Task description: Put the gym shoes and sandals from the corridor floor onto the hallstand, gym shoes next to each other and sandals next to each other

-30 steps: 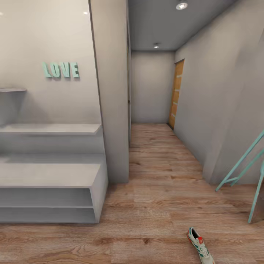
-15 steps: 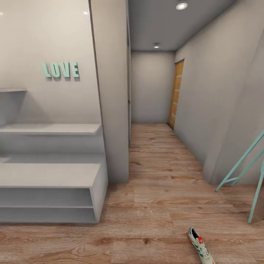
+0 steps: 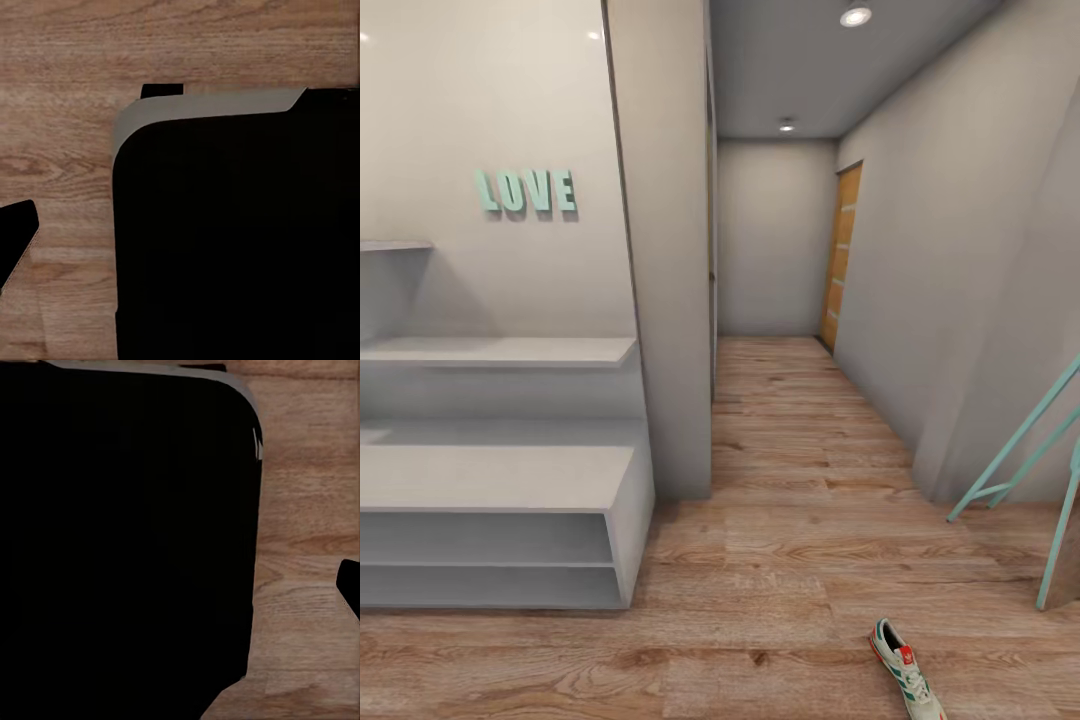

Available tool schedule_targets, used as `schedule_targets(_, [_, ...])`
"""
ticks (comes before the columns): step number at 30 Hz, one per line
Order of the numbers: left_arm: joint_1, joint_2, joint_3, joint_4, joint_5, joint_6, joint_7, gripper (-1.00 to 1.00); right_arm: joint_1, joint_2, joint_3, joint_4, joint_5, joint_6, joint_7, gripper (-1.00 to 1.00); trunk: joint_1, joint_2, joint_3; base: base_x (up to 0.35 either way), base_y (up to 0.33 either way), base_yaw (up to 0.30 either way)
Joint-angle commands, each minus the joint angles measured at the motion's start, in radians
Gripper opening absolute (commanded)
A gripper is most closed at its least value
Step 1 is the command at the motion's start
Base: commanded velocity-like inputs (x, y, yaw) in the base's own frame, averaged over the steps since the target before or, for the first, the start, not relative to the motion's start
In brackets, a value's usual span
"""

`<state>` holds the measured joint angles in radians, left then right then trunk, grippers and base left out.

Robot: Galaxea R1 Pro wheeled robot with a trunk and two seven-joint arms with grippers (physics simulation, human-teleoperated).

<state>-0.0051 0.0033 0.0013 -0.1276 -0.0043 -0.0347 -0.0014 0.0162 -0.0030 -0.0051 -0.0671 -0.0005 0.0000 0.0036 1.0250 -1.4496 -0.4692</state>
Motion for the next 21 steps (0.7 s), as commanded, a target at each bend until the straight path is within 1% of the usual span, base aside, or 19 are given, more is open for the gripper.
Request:
schedule_targets(1, [-0.001,0.0,0.0,-0.005,-0.001,-0.003,0.0,1.0,0.001,0.0,0.0,-0.008,0.0,0.0,0.001,1.0,0.0,0.0,-0.001,0.0,0.0,0.0])
schedule_targets(6, [-0.007,0.0,0.0,-0.033,-0.001,-0.004,0.0,1.0,0.001,0.001,0.001,-0.036,0.001,0.0,0.001,1.0,0.0,0.0,-0.001,0.0,0.0,0.0])
schedule_targets(8, [-0.019,-0.001,0.0,-0.044,-0.002,-0.006,0.0,1.0,0.001,0.0,0.002,-0.047,0.001,0.0,0.001,1.0,0.0,0.0,-0.001,0.0,0.0,0.0])
schedule_targets(12, [-0.03,-0.001,0.0,-0.067,-0.001,-0.023,0.0,1.0,0.001,0.0,0.002,-0.07,0.001,0.0,0.001,1.0,0.0,0.0,-0.001,0.0,0.0,0.0])
schedule_targets(13, [-0.033,-0.001,0.0,-0.545,0.001,-0.049,0.0,1.0,0.001,0.0,0.002,-0.438,0.001,0.0,0.001,1.0,0.0,0.0,-0.001,0.0,0.0,0.0])
schedule_targets(15, [-0.034,0.0,0.0,-0.54,0.002,-0.072,0.0,1.0,0.001,0.0,0.003,-0.44,0.001,0.0,0.001,1.0,0.0,0.0,-0.001,0.0,0.0,0.0])
schedule_targets(16, [-0.036,0.0,0.001,-0.505,0.005,-0.142,0.0,1.0,0.001,-0.001,0.003,-0.44,0.002,0.0,0.001,1.0,0.0,0.0,-0.001,0.0,0.0,0.0])
schedule_targets(21, [-0.036,0.001,0.002,-0.465,0.005,-0.201,0.0,1.0,0.001,0.0,0.003,-0.438,0.0,0.0,0.001,1.0,0.0,0.0,-0.001,0.0,0.0,0.0])
